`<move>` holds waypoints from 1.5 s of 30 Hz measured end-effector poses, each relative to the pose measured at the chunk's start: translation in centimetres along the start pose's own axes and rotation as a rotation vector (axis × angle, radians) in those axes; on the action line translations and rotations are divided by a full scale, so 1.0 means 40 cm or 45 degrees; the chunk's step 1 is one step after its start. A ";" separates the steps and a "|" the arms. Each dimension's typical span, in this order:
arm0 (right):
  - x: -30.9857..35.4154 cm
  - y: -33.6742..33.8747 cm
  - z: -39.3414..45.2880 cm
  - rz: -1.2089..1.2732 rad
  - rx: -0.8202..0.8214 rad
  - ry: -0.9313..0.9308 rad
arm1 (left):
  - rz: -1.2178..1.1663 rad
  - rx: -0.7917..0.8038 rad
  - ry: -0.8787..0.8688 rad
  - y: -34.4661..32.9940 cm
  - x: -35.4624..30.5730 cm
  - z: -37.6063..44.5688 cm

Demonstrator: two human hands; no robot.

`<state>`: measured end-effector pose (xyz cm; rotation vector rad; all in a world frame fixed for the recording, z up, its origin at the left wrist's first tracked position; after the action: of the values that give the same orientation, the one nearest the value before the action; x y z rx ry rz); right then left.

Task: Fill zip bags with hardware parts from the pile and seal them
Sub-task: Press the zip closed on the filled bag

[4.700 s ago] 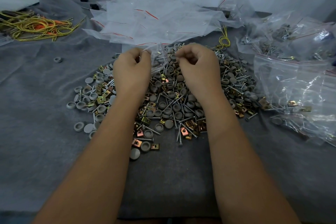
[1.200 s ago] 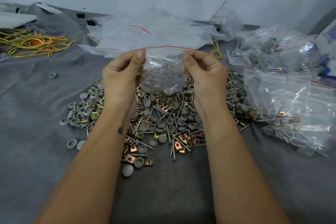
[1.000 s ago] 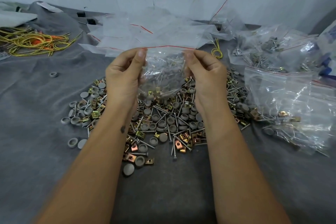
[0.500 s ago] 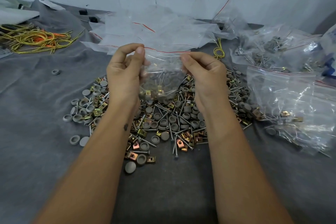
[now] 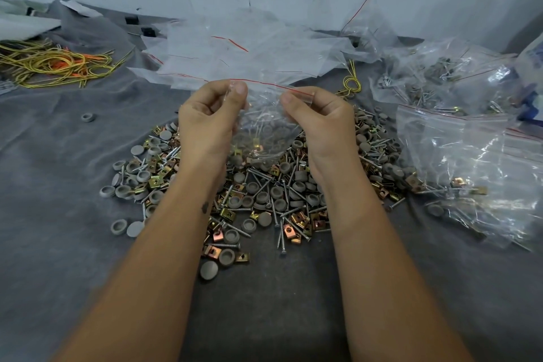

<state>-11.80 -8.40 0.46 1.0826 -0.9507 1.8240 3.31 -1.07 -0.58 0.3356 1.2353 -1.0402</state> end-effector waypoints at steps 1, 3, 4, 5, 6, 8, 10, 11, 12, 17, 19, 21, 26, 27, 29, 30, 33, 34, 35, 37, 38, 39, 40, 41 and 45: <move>0.001 0.001 0.000 -0.011 -0.010 0.012 | -0.001 -0.002 0.003 0.001 0.001 0.001; 0.004 0.006 0.000 -0.021 -0.036 0.028 | -0.008 -0.013 0.008 0.004 0.003 0.002; 0.004 0.007 0.000 -0.023 -0.041 0.030 | -0.012 -0.017 0.009 0.004 0.004 0.002; 0.003 0.007 0.000 -0.027 -0.038 0.028 | -0.011 -0.018 0.008 0.004 0.004 0.002; 0.003 0.007 0.000 -0.035 -0.032 0.022 | -0.008 -0.016 0.005 0.004 0.004 0.001; 0.003 0.005 0.000 -0.057 -0.009 0.007 | 0.015 -0.003 -0.004 0.002 0.004 0.002; 0.003 0.004 -0.001 -0.080 -0.001 0.006 | 0.061 0.024 -0.020 -0.001 0.002 0.002; 0.003 0.006 0.000 -0.083 -0.006 0.010 | 0.070 0.039 -0.018 -0.004 0.002 0.001; 0.004 0.008 0.000 -0.082 -0.013 0.014 | 0.062 0.052 -0.005 -0.007 0.002 0.000; 0.001 0.011 -0.001 -0.213 0.013 0.018 | 0.057 0.070 0.025 -0.008 0.008 -0.002; 0.005 0.007 -0.003 -0.293 0.042 0.042 | 0.097 0.106 0.031 -0.009 0.011 -0.001; 0.008 0.008 -0.002 -0.348 0.038 0.054 | 0.147 0.128 0.018 -0.011 0.010 0.000; 0.007 0.011 -0.001 -0.554 0.053 0.046 | 0.277 0.110 0.021 -0.010 0.015 -0.001; 0.010 0.008 -0.001 -0.602 0.067 0.062 | 0.324 0.122 0.016 -0.011 0.015 -0.001; 0.015 0.005 -0.002 -0.653 0.077 0.103 | 0.441 0.186 -0.008 -0.025 0.011 -0.005; 0.018 0.003 -0.002 -0.665 0.078 0.124 | 0.494 0.216 -0.014 -0.032 0.011 -0.007; 0.023 -0.008 -0.006 -0.679 0.091 0.160 | 0.569 0.276 0.023 -0.043 0.018 -0.013; 0.023 -0.010 -0.006 -0.684 0.096 0.157 | 0.579 0.293 0.046 -0.044 0.022 -0.015; 0.022 -0.010 -0.005 -0.687 0.093 0.148 | 0.583 0.304 0.062 -0.045 0.025 -0.016; 0.019 -0.001 -0.002 -0.671 0.052 0.112 | 0.595 0.313 0.045 -0.047 0.021 -0.016; 0.016 0.006 -0.001 -0.658 0.020 0.091 | 0.603 0.321 0.019 -0.050 0.017 -0.016; 0.014 0.010 0.000 -0.642 -0.003 0.073 | 0.602 0.325 0.006 -0.052 0.016 -0.015; 0.012 0.012 0.000 -0.621 -0.011 0.060 | 0.587 0.323 0.013 -0.051 0.017 -0.014; 0.011 0.010 -0.001 -0.593 0.000 0.050 | 0.569 0.313 0.025 -0.048 0.019 -0.012; 0.008 -0.008 -0.003 -0.557 0.117 0.019 | 0.516 0.335 0.005 -0.049 0.018 -0.014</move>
<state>-11.67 -8.08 0.79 1.2219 -0.5676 1.5207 1.38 -2.06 -0.82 0.7589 0.9789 -0.8469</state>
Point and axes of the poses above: each hand's wrist, its own z-axis towards the middle knuckle, its own y-axis out of the back of the hand, x = y × z, the point moved 7 cm from there along z, towards the middle knuckle, and after that the axes turned 2 degrees about x, right-handed, at the moved point
